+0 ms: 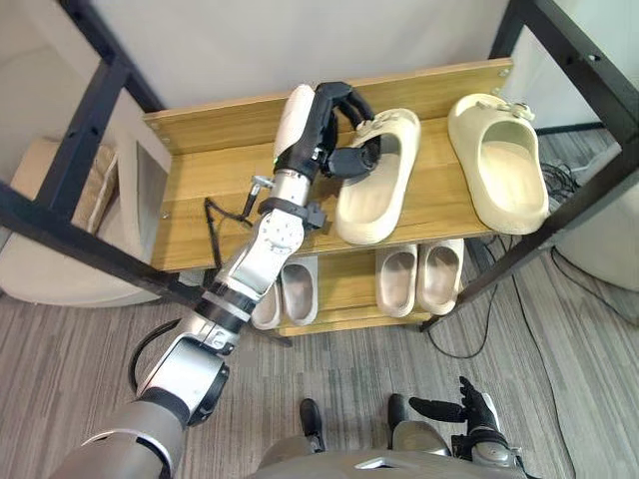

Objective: Organize the slippers on the shoe rack

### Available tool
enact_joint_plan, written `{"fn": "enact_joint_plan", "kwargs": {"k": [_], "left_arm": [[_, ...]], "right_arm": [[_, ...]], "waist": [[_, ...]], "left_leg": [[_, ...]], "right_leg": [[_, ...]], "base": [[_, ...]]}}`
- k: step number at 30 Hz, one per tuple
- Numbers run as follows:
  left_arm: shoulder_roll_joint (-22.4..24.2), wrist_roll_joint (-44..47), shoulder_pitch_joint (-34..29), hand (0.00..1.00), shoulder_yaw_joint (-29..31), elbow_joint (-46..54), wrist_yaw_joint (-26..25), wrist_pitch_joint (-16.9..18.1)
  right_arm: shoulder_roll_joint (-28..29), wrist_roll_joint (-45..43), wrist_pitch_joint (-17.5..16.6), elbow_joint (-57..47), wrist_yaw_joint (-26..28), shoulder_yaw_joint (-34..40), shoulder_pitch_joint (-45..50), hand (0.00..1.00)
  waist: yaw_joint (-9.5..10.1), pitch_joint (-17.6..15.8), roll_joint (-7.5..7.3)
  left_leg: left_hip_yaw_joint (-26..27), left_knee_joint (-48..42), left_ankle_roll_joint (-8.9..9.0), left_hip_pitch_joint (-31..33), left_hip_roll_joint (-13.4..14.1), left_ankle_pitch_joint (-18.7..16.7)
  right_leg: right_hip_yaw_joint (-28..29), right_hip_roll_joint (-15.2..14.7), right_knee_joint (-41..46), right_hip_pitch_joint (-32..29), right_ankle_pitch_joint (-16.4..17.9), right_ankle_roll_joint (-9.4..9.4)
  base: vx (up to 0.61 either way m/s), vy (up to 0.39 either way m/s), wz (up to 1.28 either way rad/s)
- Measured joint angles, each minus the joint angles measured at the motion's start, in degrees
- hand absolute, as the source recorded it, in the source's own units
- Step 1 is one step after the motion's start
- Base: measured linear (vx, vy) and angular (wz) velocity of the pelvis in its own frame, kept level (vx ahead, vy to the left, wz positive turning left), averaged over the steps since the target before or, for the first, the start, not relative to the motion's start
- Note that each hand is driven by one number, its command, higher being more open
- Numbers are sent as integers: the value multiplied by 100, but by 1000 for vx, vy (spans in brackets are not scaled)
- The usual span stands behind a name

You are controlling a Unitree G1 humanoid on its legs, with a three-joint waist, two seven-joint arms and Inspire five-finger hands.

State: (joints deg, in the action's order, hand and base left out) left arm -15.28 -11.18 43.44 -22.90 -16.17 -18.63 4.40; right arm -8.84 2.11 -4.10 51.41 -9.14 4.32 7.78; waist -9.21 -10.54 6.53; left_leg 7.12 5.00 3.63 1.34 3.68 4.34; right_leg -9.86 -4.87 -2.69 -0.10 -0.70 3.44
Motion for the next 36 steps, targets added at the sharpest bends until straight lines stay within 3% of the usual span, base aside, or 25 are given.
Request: {"fn": "enact_joint_plan", "kwargs": {"k": [2,3,12,25,36], "left_arm": [[31,56,124,0,-20,-37,-11,0],[43,69,162,100,-16,-67,-83,0],[103,159,312,100,133,-650,-221,-8],[199,160,298,100,152,-702,-205,-9],[342,276,-4,100,74,29,-71,-8]], "right_arm": [[-3,-7,-4,-6,-3,20,20,100],[-3,-18,-15,-32,-27,29,67,100],[32,-200,-104,-113,-79,114,120,100],[45,-225,-111,-109,-113,111,116,100],[34,-225,-119,-109,-80,68,90,100]], "waist": [[-69,-17,46],[-72,-29,66],[-83,-99,70],[-92,-141,49],[-49,-164,25]], "left_leg": [[48,0,0,5,18,0],[47,0,0,3,29,0],[181,1,11,40,45,-11],[25,2,14,63,55,-16],[-107,1,-4,43,22,-1]], "right_leg": [[100,10,50,-88,0,-1],[148,18,72,-114,0,-1],[254,28,138,-265,-73,-20],[90,53,-200,-61,-261,-2],[-23,18,-205,34,-253,4]], "base": [[-9,-6,-25],[-8,-8,-23],[-42,17,-7],[-18,9,5],[-2,16,6]]}}
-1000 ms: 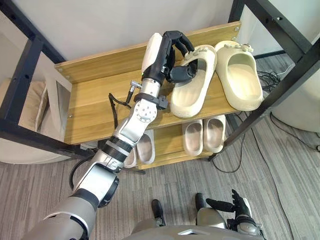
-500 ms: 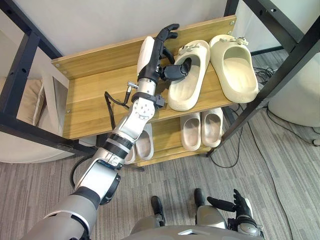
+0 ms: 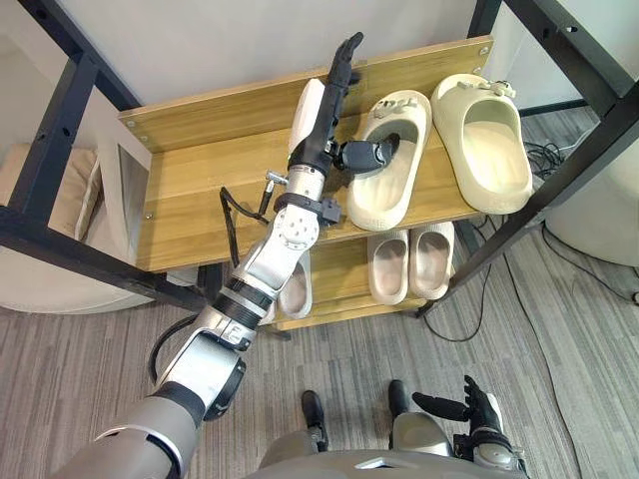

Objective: Organize the slippers on the shoe rack

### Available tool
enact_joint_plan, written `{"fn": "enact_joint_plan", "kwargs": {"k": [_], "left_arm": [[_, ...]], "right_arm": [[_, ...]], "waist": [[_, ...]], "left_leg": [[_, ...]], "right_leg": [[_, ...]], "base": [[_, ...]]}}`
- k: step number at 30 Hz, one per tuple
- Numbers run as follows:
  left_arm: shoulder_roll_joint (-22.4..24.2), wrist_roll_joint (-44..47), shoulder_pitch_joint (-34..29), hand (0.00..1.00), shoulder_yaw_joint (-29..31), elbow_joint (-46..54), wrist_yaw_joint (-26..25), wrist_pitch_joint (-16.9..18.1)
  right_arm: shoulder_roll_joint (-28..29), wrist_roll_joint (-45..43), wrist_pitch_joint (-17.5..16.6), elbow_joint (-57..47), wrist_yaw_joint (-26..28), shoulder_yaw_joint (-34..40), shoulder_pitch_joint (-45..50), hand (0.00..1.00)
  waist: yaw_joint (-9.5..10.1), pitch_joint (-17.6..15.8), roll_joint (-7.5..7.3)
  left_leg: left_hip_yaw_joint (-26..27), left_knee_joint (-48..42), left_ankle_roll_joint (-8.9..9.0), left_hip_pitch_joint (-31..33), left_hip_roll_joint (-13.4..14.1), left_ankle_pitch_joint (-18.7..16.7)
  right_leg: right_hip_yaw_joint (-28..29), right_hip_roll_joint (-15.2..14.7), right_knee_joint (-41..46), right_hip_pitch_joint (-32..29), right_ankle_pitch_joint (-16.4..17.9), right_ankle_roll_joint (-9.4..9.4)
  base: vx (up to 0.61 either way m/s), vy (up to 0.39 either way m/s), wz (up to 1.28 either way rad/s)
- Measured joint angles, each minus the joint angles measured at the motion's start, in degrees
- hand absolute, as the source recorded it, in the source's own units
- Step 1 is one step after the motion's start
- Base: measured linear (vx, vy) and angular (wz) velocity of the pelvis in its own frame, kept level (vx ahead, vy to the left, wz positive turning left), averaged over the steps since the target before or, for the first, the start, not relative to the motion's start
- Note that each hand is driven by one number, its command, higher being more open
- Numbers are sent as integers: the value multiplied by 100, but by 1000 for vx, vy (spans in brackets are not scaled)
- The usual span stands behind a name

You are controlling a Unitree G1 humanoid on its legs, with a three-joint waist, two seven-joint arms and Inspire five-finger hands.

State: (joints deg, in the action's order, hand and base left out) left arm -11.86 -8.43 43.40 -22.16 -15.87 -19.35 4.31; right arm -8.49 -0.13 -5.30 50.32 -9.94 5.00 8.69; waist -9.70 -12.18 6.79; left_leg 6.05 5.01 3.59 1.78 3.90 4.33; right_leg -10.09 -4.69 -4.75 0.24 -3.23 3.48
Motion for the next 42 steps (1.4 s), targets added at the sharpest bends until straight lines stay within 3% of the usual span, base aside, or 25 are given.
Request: {"fn": "enact_joint_plan", "kwargs": {"k": [13,19,23,29,34,42], "left_arm": [[-13,281,-29,100,2,1264,15,121],[-14,345,-328,100,4,1799,-14,204],[60,467,-723,100,8,2259,-37,278],[561,1069,-1702,100,-5,2896,-75,441],[669,1673,-2391,100,-338,2994,53,446],[684,2200,-2799,100,-761,2991,352,443]], "right_arm": [[-102,1,2,0,114,-179,63,100],[-131,5,2,4,116,-234,76,100],[-160,7,4,24,115,-276,103,100],[-249,13,8,68,115,-466,110,100],[-285,36,15,166,85,-628,185,100],[-293,116,25,169,53,-822,219,100]], "waist": [[184,13,7],[229,25,10],[291,58,19],[386,101,14],[513,306,-41],[599,431,-154]], "left_leg": [[-85,0,-15,-43,-6,15],[-132,0,-19,-59,-13,21],[-190,0,-15,-60,-14,29],[-287,0,-13,-96,-16,50],[-398,0,-9,-78,-15,67],[-536,1,-15,-71,-29,74]], "right_leg": [[-73,-7,162,18,108,-6],[-117,-12,163,56,119,-2],[-182,-12,163,87,132,-5],[-262,-10,162,176,149,-9],[-382,-9,162,219,179,-13],[-530,-27,159,287,214,11]], "base": [[-6,5,3],[-9,4,4],[-6,0,7],[-13,3,9],[-16,2,11],[5,2,9]]}}
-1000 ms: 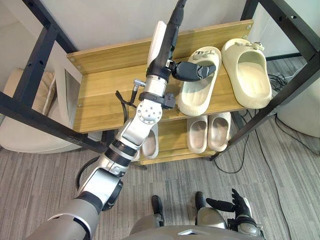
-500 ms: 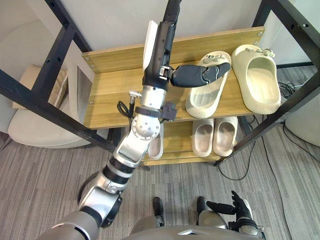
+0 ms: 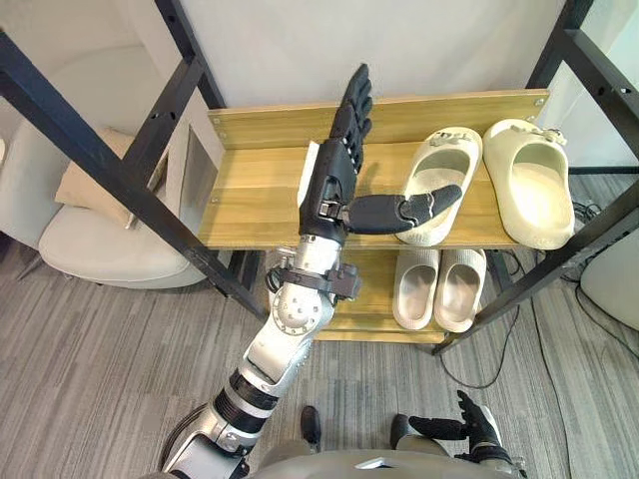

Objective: Organize the slippers on the shoe rack

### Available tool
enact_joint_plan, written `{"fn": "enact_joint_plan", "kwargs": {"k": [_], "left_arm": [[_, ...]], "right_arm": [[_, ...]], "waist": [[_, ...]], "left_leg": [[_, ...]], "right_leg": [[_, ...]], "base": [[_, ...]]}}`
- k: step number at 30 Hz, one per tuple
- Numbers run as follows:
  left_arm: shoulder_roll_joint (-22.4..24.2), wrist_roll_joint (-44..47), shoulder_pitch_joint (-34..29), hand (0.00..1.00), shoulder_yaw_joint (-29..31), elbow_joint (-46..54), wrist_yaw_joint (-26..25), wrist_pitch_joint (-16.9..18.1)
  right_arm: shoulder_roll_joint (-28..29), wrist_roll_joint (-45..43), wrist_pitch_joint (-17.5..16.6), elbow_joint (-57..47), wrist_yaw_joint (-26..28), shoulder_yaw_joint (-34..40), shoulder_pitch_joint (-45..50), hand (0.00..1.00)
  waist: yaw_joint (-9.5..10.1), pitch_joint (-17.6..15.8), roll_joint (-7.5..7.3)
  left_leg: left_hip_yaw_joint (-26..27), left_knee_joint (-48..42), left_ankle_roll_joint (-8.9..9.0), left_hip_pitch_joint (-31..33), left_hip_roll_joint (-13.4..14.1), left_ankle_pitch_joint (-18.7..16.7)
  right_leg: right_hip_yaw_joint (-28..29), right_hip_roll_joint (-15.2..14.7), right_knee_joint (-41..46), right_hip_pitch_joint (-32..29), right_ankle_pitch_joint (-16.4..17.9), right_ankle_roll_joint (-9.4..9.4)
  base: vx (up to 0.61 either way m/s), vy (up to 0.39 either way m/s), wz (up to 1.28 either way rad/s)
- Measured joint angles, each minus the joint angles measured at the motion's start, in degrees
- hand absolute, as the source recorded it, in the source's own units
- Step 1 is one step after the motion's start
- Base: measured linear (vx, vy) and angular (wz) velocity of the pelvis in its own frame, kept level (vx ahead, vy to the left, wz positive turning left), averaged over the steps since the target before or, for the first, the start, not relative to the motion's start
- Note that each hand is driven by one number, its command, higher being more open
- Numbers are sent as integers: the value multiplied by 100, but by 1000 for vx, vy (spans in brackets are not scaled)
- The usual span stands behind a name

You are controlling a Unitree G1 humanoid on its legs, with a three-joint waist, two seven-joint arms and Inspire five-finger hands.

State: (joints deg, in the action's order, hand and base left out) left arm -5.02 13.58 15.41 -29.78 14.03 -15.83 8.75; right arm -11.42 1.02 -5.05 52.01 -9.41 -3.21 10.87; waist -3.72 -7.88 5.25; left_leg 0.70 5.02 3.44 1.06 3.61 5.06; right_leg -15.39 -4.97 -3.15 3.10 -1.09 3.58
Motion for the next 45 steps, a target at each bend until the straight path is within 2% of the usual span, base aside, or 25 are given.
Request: {"fn": "enact_joint_plan", "kwargs": {"k": [9,15,21,28,36,45], "left_arm": [[-34,212,-570,100,-275,-922,256,-46],[-37,215,-602,100,-301,-982,349,-44],[-37,217,-599,100,-336,-1043,458,18],[-43,273,-419,100,-548,-1226,474,91],[-39,411,156,100,-1046,-1624,496,82],[-29,510,409,100,-1229,-1806,479,90]], "right_arm": [[33,13,6,-2,-26,-79,-21,100],[91,13,12,7,-87,-153,-13,100],[106,13,26,42,-90,-153,-91,100],[140,13,43,63,-124,-154,-147,100],[142,11,70,131,-140,-250,-282,100],[170,7,72,135,-142,-249,-384,100]], "waist": [[18,47,-114],[36,121,-241],[37,121,-260],[37,132,-304],[13,121,-348],[-23,109,-367]], "left_leg": [[-114,14,23,-51,5,24],[-116,28,33,-58,18,21],[-116,28,44,-61,23,12],[-115,29,47,-59,22,10],[-104,29,50,-56,22,7],[-73,29,55,-64,26,0]], "right_leg": [[-142,38,-52,129,3,-6],[-148,67,-170,179,-25,-15],[-149,72,-171,181,-25,-15],[-148,71,-186,178,-25,-14],[-137,71,-187,168,-25,-14],[-113,70,-188,164,-27,-12]], "base": [[-8,1,7],[-5,0,1],[0,0,0],[0,0,0],[0,0,0],[0,0,0]]}}
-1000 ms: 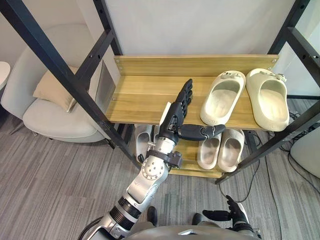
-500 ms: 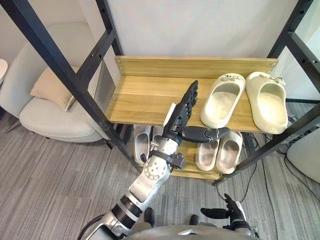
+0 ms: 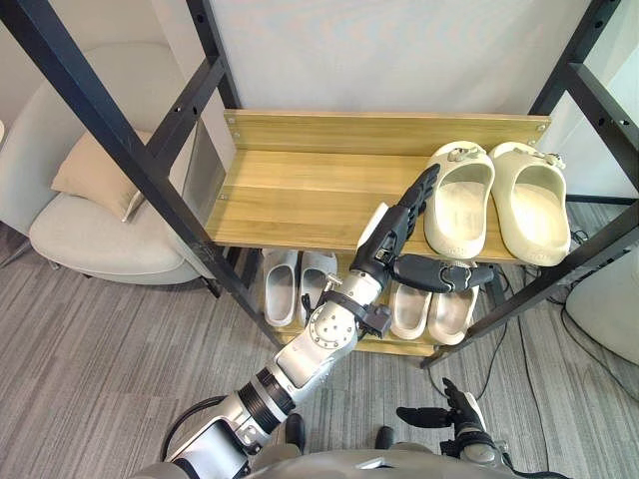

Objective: Organize the slippers on the shoe rack

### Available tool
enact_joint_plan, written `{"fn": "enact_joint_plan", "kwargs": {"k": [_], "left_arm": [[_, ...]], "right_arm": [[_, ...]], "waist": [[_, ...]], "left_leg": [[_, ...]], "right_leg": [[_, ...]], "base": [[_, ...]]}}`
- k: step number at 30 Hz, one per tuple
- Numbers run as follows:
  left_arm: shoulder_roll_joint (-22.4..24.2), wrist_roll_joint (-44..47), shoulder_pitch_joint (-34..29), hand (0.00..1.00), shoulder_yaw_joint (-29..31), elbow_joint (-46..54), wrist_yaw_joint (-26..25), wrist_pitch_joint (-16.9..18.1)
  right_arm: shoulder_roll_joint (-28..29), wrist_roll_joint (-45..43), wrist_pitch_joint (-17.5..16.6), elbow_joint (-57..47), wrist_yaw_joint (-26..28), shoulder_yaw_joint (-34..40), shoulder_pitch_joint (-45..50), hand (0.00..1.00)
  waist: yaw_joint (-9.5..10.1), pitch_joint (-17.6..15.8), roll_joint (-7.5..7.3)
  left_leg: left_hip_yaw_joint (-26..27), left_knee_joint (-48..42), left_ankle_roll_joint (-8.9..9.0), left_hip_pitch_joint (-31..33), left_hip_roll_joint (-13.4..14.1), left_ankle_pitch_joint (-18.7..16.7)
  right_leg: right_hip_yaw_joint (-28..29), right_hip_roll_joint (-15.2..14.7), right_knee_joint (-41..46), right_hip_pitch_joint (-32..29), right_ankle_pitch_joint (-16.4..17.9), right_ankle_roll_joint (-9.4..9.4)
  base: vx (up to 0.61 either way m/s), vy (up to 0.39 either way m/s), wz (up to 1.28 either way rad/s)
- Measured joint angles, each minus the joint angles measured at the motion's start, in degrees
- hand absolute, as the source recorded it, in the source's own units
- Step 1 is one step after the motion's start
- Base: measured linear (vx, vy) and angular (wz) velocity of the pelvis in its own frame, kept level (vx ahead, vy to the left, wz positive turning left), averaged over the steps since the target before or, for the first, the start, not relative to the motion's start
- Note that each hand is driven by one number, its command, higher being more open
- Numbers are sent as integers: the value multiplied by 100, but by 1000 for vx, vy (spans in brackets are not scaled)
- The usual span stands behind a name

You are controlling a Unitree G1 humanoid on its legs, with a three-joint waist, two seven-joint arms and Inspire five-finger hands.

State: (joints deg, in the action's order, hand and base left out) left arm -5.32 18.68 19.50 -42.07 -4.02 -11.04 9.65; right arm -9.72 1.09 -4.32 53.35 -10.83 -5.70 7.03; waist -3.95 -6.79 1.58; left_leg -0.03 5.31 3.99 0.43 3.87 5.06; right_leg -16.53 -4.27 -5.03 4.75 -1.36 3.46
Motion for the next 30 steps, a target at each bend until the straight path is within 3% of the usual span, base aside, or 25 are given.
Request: {"fn": "enact_joint_plan", "kwargs": {"k": [30], "left_arm": [[56,332,225,100,15,-248,47,69]], "right_arm": [[110,-19,13,133,-40,130,-149,100]], "waist": [[-14,-58,-76]], "left_leg": [[64,2,3,-75,-19,-24]], "right_leg": [[57,-30,0,39,-4,14]], "base": [[0,0,-1]]}}
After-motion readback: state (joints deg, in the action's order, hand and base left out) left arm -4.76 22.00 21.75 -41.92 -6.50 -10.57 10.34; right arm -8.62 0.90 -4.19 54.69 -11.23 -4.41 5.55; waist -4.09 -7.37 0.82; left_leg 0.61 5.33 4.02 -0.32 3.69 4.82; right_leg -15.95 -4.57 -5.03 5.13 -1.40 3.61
